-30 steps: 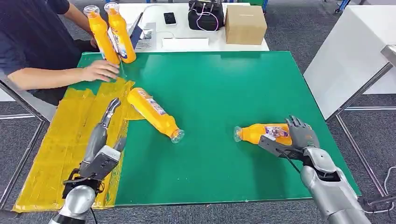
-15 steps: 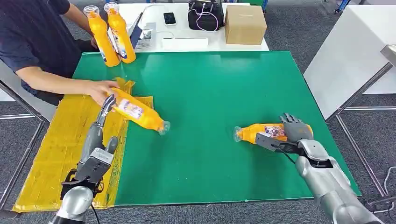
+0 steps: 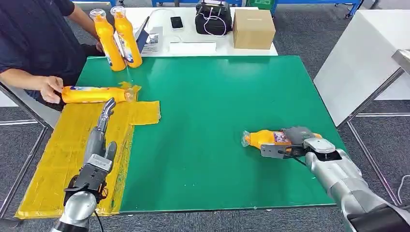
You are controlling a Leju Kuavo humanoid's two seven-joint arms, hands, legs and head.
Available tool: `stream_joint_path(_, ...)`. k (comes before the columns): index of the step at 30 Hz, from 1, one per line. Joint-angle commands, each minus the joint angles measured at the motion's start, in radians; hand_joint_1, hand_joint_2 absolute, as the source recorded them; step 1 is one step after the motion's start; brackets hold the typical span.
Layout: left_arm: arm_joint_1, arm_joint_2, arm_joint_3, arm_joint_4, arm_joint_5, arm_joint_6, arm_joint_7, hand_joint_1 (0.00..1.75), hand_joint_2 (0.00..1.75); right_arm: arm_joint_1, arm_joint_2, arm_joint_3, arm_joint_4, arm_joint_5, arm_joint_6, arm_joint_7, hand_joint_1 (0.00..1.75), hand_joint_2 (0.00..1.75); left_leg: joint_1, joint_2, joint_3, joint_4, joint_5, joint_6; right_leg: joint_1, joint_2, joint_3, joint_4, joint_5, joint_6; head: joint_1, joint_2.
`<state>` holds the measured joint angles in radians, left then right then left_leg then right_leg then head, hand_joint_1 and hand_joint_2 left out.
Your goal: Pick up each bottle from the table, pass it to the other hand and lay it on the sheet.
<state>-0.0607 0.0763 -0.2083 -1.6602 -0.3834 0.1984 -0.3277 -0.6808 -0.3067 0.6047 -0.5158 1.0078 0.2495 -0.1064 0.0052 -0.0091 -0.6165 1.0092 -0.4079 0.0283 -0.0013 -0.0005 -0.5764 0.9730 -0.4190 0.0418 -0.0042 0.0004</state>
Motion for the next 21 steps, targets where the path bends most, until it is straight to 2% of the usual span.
stream_joint_path(1, 0.000, 0.001, -0.004, 0.022, 0.035, -0.016, 0.023, 0.00, 0.00, 0.072, 0.042, -0.002, 0.034, -0.077, -0.094, 0.084, 1.75, 1.75, 0.001, 0.000, 0.002, -0.002, 0.001, -0.001, 0.001, -0.001, 0.007, -0.003, 0.001, -0.001, 0.000, 0.000)
stream_joint_path(2, 0.012, -0.008, 0.008, 0.005, 0.056, -0.033, 0.033, 0.00, 1.75, 0.080, 0.055, -0.018, 0.003, -0.089, -0.138, 0.095, 1.75, 1.75, 0.001, 0.000, 0.002, -0.003, 0.001, -0.001, 0.001, -0.001, 0.012, -0.004, 0.001, -0.001, 0.000, 0.000)
stream_joint_path(3, 0.027, -0.020, 0.020, -0.014, 0.105, -0.073, 0.050, 0.00, 1.75, 0.101, 0.078, -0.089, -0.058, -0.150, -0.201, 0.108, 1.75, 1.75, 0.001, 0.000, 0.003, -0.002, 0.000, -0.001, 0.001, 0.000, 0.012, -0.002, 0.001, -0.001, 0.000, 0.000)
stream_joint_path(5, 0.058, -0.034, 0.045, -0.049, 0.239, -0.162, 0.060, 0.00, 1.75, 0.181, 0.111, -0.211, -0.308, -0.312, -0.250, 0.083, 1.75, 1.75, 0.001, 0.003, 0.002, -0.001, 0.000, -0.001, 0.001, 0.003, 0.012, -0.001, 0.001, -0.001, 0.000, 0.000)
stream_joint_path(6, 0.068, -0.038, 0.054, -0.055, 0.293, -0.191, 0.074, 0.00, 0.00, 0.233, 0.113, -0.234, -0.488, -0.364, -0.258, 0.109, 1.75, 1.75, 0.001, 0.005, 0.002, -0.001, -0.001, -0.001, 0.001, 0.004, 0.012, -0.001, 0.001, -0.001, 0.000, 0.000)
stream_joint_path(9, 0.085, -0.046, 0.064, -0.063, 0.474, -0.260, 0.069, 0.00, 0.00, 0.330, 0.134, -0.277, -0.831, -0.572, -0.274, 0.077, 1.75, 1.75, 0.001, 0.007, 0.000, 0.000, -0.001, -0.002, 0.001, 0.006, 0.008, 0.001, 0.001, -0.001, 0.001, 0.000)
stream_joint_path(10, 0.088, -0.043, 0.062, -0.063, 0.519, -0.273, 0.064, 0.00, 0.00, 0.345, 0.131, -0.273, -0.896, -0.626, -0.274, 0.058, 1.75, 1.75, 0.000, 0.007, -0.003, 0.000, -0.001, -0.002, 0.000, 0.006, 0.005, 0.002, 0.001, -0.001, 0.001, 0.000)
stream_joint_path(12, 0.090, -0.039, 0.058, -0.062, 0.524, -0.273, 0.063, 0.00, 0.00, 0.350, 0.123, -0.266, -0.925, -0.636, -0.274, 0.078, 1.75, 1.75, -0.001, 0.006, -0.005, 0.001, -0.001, -0.003, 0.000, 0.005, 0.002, 0.004, 0.000, -0.002, -0.001, 0.000)
stream_joint_path(15, 0.084, -0.036, 0.049, -0.061, 0.575, -0.284, 0.050, 0.00, 0.00, 0.370, 0.124, -0.265, -0.978, -0.738, -0.287, -0.010, 1.75, 1.75, 0.000, -0.002, -0.008, 0.000, 0.001, -0.002, 0.000, -0.003, 0.002, 0.004, -0.001, -0.001, 0.000, 0.000)
stream_joint_path(16, 0.081, -0.036, 0.043, -0.060, 0.592, -0.287, 0.050, 0.00, 1.75, 0.384, 0.124, -0.254, -1.024, -0.762, -0.287, -0.023, 1.75, 1.75, 0.000, -0.005, -0.009, 0.000, 0.002, -0.002, 0.000, -0.005, 0.001, 0.003, 0.000, -0.001, 0.000, 0.000)
stream_joint_path(21, 0.065, -0.042, 0.009, -0.052, 0.640, -0.313, 0.053, 0.00, 1.75, 0.402, 0.133, -0.170, -1.098, -0.763, -0.278, -0.029, 1.75, 1.75, 0.000, -0.003, -0.012, 0.000, 0.001, -0.002, 0.000, -0.003, -0.001, 0.004, -0.001, -0.001, 0.000, 0.000)
